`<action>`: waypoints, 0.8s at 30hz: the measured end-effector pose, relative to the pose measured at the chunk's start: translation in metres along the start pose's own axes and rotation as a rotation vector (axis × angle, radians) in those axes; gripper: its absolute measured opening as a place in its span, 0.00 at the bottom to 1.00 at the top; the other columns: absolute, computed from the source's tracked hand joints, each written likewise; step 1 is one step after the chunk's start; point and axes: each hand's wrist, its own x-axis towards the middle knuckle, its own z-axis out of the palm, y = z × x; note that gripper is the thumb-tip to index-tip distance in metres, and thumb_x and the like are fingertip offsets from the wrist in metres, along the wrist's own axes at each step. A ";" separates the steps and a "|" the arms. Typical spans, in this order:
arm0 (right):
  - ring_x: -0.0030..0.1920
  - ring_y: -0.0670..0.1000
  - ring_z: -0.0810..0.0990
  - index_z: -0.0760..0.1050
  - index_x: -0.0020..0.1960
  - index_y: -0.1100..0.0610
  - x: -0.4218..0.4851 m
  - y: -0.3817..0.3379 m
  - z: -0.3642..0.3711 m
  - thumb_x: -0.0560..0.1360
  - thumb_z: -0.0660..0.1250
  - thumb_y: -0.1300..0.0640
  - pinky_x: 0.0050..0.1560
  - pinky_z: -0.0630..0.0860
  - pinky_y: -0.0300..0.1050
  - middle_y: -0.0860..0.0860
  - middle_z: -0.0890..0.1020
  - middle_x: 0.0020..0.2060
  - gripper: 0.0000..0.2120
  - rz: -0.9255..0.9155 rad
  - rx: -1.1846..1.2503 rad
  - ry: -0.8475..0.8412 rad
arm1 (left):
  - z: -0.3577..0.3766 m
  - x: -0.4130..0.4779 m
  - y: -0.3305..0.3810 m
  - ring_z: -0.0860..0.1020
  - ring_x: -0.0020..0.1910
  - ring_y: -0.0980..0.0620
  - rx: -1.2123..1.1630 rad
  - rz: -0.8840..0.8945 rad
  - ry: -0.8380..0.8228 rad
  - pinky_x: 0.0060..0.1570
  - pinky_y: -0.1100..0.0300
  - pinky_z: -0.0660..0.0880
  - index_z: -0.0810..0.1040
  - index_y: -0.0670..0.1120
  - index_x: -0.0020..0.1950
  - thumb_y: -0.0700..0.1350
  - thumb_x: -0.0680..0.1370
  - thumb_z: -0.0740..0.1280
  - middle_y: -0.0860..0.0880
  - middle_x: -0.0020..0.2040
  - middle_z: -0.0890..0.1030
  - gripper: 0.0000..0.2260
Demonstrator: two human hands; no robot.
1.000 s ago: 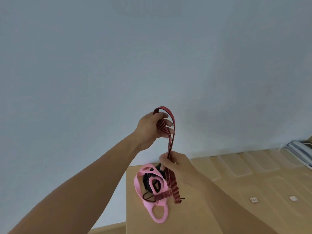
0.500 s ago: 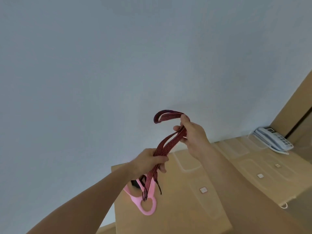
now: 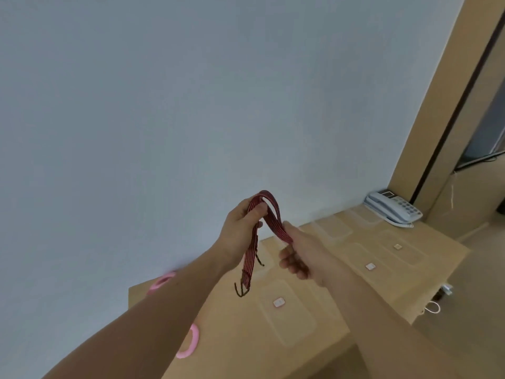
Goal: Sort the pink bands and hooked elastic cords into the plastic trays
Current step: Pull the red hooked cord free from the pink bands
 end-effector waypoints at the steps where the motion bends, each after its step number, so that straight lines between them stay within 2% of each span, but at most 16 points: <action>1: 0.20 0.47 0.73 0.78 0.33 0.58 -0.003 0.006 -0.017 0.75 0.58 0.32 0.23 0.65 0.37 0.53 0.83 0.27 0.31 -0.061 -0.106 0.049 | 0.018 0.002 0.003 0.81 0.53 0.48 -0.062 -0.020 0.000 0.59 0.51 0.75 0.79 0.40 0.56 0.46 0.81 0.64 0.45 0.53 0.83 0.11; 3: 0.23 0.45 0.76 0.78 0.32 0.56 -0.006 0.018 -0.050 0.75 0.58 0.32 0.32 0.72 0.42 0.49 0.83 0.27 0.30 -0.278 -0.263 0.245 | 0.054 0.008 0.008 0.82 0.53 0.43 -0.143 -0.052 0.008 0.53 0.49 0.77 0.78 0.35 0.56 0.44 0.81 0.63 0.39 0.53 0.83 0.12; 5: 0.39 0.42 0.80 0.80 0.42 0.51 -0.011 0.030 -0.076 0.71 0.58 0.30 0.44 0.74 0.44 0.44 0.84 0.38 0.26 -0.519 -0.200 0.377 | 0.090 0.013 0.009 0.81 0.50 0.42 -0.210 -0.091 0.016 0.46 0.50 0.77 0.77 0.33 0.56 0.43 0.81 0.62 0.36 0.52 0.82 0.13; 7: 0.54 0.38 0.78 0.76 0.57 0.45 -0.017 0.042 -0.094 0.69 0.61 0.31 0.52 0.72 0.37 0.39 0.81 0.52 0.25 -0.627 -0.020 0.206 | 0.128 0.016 0.008 0.80 0.45 0.42 -0.292 -0.125 0.003 0.45 0.49 0.77 0.78 0.32 0.52 0.39 0.79 0.61 0.35 0.47 0.82 0.11; 8: 0.56 0.36 0.77 0.73 0.60 0.40 -0.017 0.050 -0.101 0.69 0.64 0.33 0.53 0.71 0.32 0.37 0.80 0.53 0.22 -0.627 0.043 0.083 | 0.146 0.018 0.008 0.80 0.43 0.42 -0.325 -0.141 0.001 0.44 0.50 0.78 0.78 0.33 0.51 0.38 0.78 0.60 0.35 0.45 0.82 0.11; 9: 0.56 0.35 0.77 0.71 0.61 0.37 -0.016 0.058 -0.109 0.70 0.66 0.36 0.51 0.72 0.29 0.34 0.79 0.53 0.20 -0.616 0.073 0.003 | 0.163 0.019 0.007 0.80 0.42 0.42 -0.358 -0.162 0.003 0.43 0.51 0.79 0.78 0.33 0.51 0.38 0.78 0.60 0.36 0.44 0.82 0.10; 11: 0.53 0.35 0.78 0.69 0.63 0.38 -0.008 0.075 -0.128 0.73 0.70 0.43 0.48 0.73 0.27 0.31 0.79 0.50 0.21 -0.617 0.078 -0.007 | 0.190 0.023 0.004 0.81 0.41 0.43 -0.456 -0.211 0.006 0.42 0.51 0.79 0.79 0.34 0.48 0.39 0.78 0.60 0.37 0.42 0.81 0.10; 14: 0.37 0.41 0.78 0.74 0.52 0.49 0.005 0.090 -0.163 0.75 0.71 0.48 0.37 0.73 0.33 0.39 0.79 0.35 0.09 -0.569 0.046 0.042 | 0.217 0.033 -0.006 0.83 0.42 0.43 -0.571 -0.273 -0.053 0.43 0.51 0.80 0.79 0.36 0.44 0.40 0.79 0.59 0.40 0.41 0.82 0.11; 17: 0.37 0.48 0.84 0.75 0.49 0.54 0.018 0.100 -0.192 0.77 0.69 0.50 0.35 0.76 0.36 0.48 0.82 0.38 0.08 -0.526 0.018 0.000 | 0.240 0.050 -0.023 0.83 0.43 0.42 -0.575 -0.296 -0.064 0.40 0.51 0.80 0.78 0.38 0.41 0.39 0.78 0.59 0.41 0.40 0.82 0.10; 19: 0.32 0.49 0.82 0.76 0.50 0.54 0.032 0.108 -0.212 0.77 0.67 0.49 0.33 0.75 0.38 0.50 0.84 0.38 0.08 -0.493 0.006 0.015 | 0.253 0.068 -0.038 0.83 0.43 0.42 -0.477 -0.290 -0.063 0.43 0.50 0.78 0.77 0.38 0.41 0.38 0.78 0.59 0.41 0.39 0.82 0.09; 21: 0.29 0.47 0.78 0.76 0.49 0.52 0.049 0.116 -0.236 0.78 0.66 0.50 0.31 0.74 0.39 0.49 0.84 0.36 0.06 -0.450 -0.023 0.106 | 0.263 0.089 -0.058 0.81 0.43 0.43 -0.313 -0.314 -0.089 0.46 0.49 0.76 0.76 0.39 0.46 0.38 0.78 0.62 0.42 0.41 0.82 0.04; 24: 0.29 0.43 0.76 0.76 0.47 0.53 0.079 0.124 -0.278 0.79 0.65 0.53 0.32 0.73 0.37 0.46 0.83 0.34 0.04 -0.356 -0.128 0.234 | 0.276 0.118 -0.092 0.84 0.43 0.46 -0.100 -0.431 -0.297 0.46 0.51 0.78 0.76 0.44 0.53 0.43 0.78 0.67 0.46 0.47 0.84 0.05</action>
